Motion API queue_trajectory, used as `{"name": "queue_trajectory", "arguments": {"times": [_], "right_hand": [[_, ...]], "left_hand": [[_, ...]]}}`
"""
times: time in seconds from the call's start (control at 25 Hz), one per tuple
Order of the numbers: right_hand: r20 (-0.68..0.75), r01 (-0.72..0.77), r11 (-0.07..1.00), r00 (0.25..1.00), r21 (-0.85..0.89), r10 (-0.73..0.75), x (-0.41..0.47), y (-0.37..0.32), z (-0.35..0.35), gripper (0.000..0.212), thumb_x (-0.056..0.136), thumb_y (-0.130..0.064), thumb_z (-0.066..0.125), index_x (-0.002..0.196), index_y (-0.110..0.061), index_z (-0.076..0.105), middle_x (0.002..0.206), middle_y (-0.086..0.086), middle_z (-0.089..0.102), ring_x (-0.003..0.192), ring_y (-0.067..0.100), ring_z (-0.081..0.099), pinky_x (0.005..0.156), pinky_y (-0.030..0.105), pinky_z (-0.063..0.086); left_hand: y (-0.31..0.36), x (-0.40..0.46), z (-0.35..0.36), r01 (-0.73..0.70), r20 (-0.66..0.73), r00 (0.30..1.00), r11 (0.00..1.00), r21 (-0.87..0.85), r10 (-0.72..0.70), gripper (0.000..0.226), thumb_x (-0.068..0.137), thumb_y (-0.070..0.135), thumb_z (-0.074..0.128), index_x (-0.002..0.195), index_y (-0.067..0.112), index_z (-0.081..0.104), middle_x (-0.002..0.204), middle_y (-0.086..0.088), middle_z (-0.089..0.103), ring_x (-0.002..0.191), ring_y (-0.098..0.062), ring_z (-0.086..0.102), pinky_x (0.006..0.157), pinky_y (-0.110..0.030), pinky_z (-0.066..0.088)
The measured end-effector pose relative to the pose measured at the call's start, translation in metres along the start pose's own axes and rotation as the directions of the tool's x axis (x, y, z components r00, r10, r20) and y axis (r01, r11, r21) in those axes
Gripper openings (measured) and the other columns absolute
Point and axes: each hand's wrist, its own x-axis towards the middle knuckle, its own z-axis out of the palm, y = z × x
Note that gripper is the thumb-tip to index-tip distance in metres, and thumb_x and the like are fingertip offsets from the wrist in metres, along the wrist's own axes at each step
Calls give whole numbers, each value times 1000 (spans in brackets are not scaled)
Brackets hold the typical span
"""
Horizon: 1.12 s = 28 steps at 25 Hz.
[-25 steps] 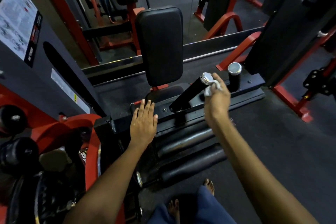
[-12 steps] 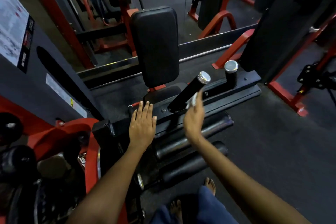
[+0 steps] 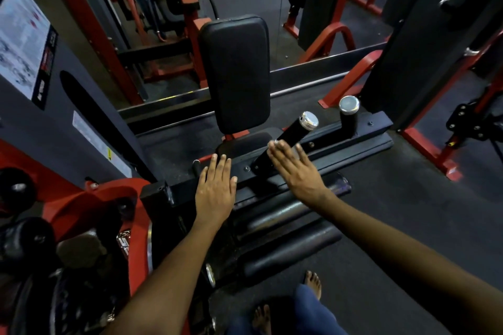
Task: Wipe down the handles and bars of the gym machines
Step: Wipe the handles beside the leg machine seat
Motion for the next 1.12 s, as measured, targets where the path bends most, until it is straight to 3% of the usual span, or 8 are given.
{"name": "queue_trajectory", "arguments": {"times": [0.12,0.24,0.32,0.44,0.56,0.68,0.88,1.12], "right_hand": [[64,210,976,975,56,-213,-4,-26,-2,52,93,-6,26,146,-2,21,151,16,28,145,24,-8,119,39,-1],[-59,-141,988,988,66,145,16,4,-34,61,82,4,26,144,1,27,148,16,33,145,27,2,118,40,-3],[-46,-305,952,951,11,305,35,13,-41,53,80,1,29,130,7,47,133,23,50,138,37,28,117,45,4],[233,-113,992,967,50,98,58,-23,-24,48,82,-9,26,107,4,66,85,14,69,93,30,66,113,43,22],[475,-60,985,880,164,-26,43,-57,-4,52,84,-12,26,118,6,61,109,21,67,109,30,61,112,40,27],[266,-32,946,962,323,-59,-8,-47,-3,59,79,0,31,136,2,43,144,19,40,135,28,37,116,36,16],[357,-641,421,735,642,576,-30,3,-21,69,74,22,37,138,-3,41,145,12,39,135,17,34,114,31,24],[431,-650,610,759,453,488,23,-5,30,51,71,-8,37,115,7,57,113,30,57,109,45,52,99,47,39]], "left_hand": [[0,-2,-1,-6,-2,1000,1000,-1,6,54,101,35,24,138,5,48,144,-11,48,139,-26,37,107,-42,39],[0,-1,-1,1,6,1000,1000,-2,-1,54,101,35,22,139,5,48,144,-11,48,139,-26,37,107,-42,39],[0,0,0,3,19,1000,1000,-2,-3,54,101,34,22,139,5,48,144,-10,48,140,-26,36,108,-42,39],[0,-1,-1,8,21,1000,1000,-4,-8,55,101,35,21,140,6,47,145,-10,47,140,-25,35,109,-42,38],[0,-2,-4,7,39,999,1000,-21,-6,56,101,37,20,141,6,45,147,-9,45,142,-24,33,110,-43,37],[0,-1,-6,6,30,1000,1000,-30,-5,57,101,38,20,141,6,44,147,-10,45,142,-25,33,110,-43,36],[2,-1,-6,13,38,999,1000,-17,-13,57,101,37,20,140,5,46,147,-10,46,142,-25,33,110,-42,37],[3,-2,-6,11,43,999,1000,2,-11,56,101,36,20,140,6,46,147,-9,45,142,-25,32,109,-42,37]]}}
